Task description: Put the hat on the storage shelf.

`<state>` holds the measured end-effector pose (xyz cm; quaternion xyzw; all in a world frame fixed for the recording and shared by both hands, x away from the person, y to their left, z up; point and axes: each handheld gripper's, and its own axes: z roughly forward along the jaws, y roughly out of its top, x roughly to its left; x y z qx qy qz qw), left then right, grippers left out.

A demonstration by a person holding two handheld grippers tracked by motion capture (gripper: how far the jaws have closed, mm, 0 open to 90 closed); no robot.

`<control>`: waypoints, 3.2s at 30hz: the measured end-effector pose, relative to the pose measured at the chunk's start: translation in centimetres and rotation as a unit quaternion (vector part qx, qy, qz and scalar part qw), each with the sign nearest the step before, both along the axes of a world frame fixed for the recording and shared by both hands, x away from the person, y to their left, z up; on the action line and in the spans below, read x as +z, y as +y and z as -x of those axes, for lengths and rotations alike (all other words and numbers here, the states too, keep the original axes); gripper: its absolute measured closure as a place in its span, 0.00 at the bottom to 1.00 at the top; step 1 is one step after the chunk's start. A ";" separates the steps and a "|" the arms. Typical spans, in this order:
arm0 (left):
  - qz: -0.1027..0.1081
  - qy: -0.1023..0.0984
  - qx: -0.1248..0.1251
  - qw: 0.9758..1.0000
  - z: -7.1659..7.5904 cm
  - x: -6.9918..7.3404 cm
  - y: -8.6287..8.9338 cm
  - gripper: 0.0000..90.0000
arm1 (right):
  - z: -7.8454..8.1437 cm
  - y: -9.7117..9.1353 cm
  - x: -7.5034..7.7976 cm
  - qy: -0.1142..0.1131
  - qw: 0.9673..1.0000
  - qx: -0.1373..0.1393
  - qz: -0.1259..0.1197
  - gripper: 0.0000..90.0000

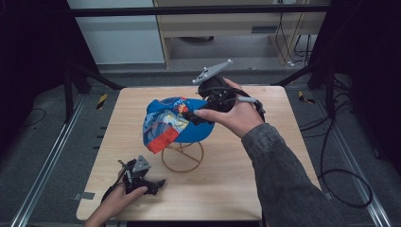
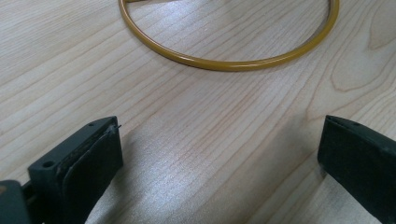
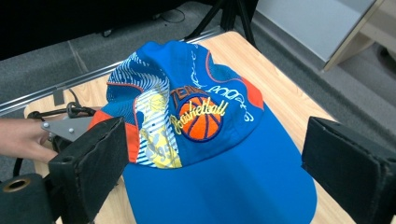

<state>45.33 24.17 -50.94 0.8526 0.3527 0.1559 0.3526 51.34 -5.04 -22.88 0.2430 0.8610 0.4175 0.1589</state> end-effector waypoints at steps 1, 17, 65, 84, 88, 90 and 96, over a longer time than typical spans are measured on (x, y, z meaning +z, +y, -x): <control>0.000 0.000 0.000 1.000 0.0 0.0 0.0 0.00 | 0.0 -0.1 0.0 -0.004 1.000 0.001 -0.002 0.07; 0.000 0.000 0.001 1.000 0.0 0.0 0.0 0.00 | 1.5 -3.7 -0.5 -0.022 0.999 -0.014 -0.020 0.07; -0.002 0.000 0.000 1.000 0.0 0.0 0.0 0.00 | 3.8 -15.1 -10.5 -0.023 0.993 -0.112 0.009 0.13; -0.001 0.000 0.001 1.000 0.1 0.0 0.0 0.00 | 3.0 -16.8 -18.7 0.014 0.990 -0.136 0.015 0.14; 0.000 0.000 0.002 1.000 0.1 0.0 0.0 0.00 | 2.9 -16.6 -20.1 0.024 0.990 -0.138 0.015 0.14; -0.001 0.000 0.002 1.000 0.1 0.0 0.0 0.00 | 3.0 -16.5 -20.8 0.029 0.990 -0.139 0.012 0.15; 0.000 0.000 0.001 1.000 0.0 0.0 0.0 0.00 | 3.1 -16.6 -22.8 0.042 0.989 -0.144 0.009 0.15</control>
